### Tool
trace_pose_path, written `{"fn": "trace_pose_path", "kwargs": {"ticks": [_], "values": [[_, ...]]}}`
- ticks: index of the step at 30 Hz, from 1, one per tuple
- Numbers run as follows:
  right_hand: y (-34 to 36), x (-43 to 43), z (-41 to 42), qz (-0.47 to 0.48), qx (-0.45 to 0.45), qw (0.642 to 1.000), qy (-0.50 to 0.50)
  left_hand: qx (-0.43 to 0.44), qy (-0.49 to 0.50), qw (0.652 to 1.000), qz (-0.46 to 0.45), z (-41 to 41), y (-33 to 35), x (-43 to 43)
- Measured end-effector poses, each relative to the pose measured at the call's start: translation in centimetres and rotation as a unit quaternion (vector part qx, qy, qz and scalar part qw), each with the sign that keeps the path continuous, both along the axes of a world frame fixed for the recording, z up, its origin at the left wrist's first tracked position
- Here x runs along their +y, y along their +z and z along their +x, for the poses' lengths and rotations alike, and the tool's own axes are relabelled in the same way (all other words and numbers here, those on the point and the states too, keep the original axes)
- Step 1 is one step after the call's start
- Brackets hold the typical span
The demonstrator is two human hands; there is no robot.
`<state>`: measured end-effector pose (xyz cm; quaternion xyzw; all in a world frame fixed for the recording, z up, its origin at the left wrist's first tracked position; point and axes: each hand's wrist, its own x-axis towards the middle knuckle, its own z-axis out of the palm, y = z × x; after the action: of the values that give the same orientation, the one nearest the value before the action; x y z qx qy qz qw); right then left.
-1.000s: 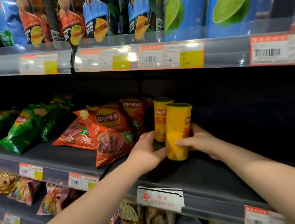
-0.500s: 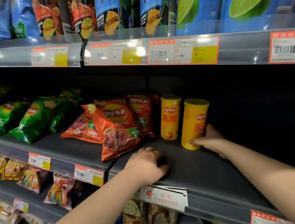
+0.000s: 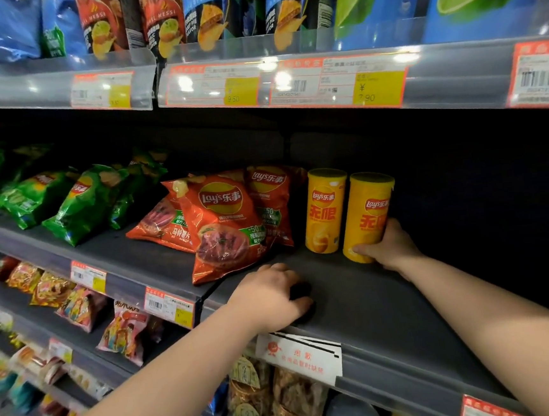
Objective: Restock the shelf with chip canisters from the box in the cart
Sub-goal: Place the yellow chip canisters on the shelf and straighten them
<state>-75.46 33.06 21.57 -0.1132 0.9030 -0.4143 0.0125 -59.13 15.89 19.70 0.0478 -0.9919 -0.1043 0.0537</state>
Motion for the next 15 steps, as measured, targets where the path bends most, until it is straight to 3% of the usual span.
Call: {"fn": "trace_pose_path", "kwargs": {"ticks": [15], "values": [[-0.41, 0.20, -0.19, 0.066, 0.021, 0.998, -0.013, 0.000, 0.048, 0.999, 0.007, 0.31, 0.23, 0.55]]}}
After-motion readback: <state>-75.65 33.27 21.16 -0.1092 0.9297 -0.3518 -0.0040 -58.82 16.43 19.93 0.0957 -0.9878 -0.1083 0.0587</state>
